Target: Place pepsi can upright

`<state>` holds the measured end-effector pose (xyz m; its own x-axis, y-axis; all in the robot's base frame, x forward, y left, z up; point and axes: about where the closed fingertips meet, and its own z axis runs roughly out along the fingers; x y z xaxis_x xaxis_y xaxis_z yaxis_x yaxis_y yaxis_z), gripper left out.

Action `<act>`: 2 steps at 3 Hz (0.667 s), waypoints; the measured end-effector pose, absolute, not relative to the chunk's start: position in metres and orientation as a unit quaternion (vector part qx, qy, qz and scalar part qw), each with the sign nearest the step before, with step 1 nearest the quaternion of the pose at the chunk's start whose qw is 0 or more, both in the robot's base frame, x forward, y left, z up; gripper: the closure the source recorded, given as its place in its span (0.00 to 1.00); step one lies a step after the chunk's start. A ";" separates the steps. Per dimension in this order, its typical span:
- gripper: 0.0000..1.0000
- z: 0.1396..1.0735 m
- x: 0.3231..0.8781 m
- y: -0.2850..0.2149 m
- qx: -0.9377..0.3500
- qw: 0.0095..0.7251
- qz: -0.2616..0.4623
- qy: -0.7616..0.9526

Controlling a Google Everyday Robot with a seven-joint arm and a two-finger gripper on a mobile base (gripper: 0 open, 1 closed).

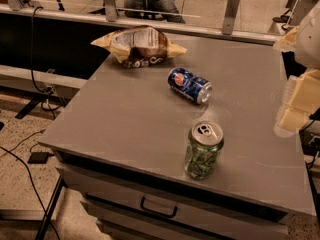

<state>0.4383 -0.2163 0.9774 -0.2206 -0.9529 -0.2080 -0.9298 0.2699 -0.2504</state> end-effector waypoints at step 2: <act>0.00 0.969 0.473 -0.215 -0.593 0.161 -0.031 0.788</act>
Offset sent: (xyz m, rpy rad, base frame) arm 0.1096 0.0021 -0.0292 0.0373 0.0428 -0.0791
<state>0.4728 -0.2149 0.9693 -0.2449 -0.9448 -0.2177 -0.9249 0.2950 -0.2399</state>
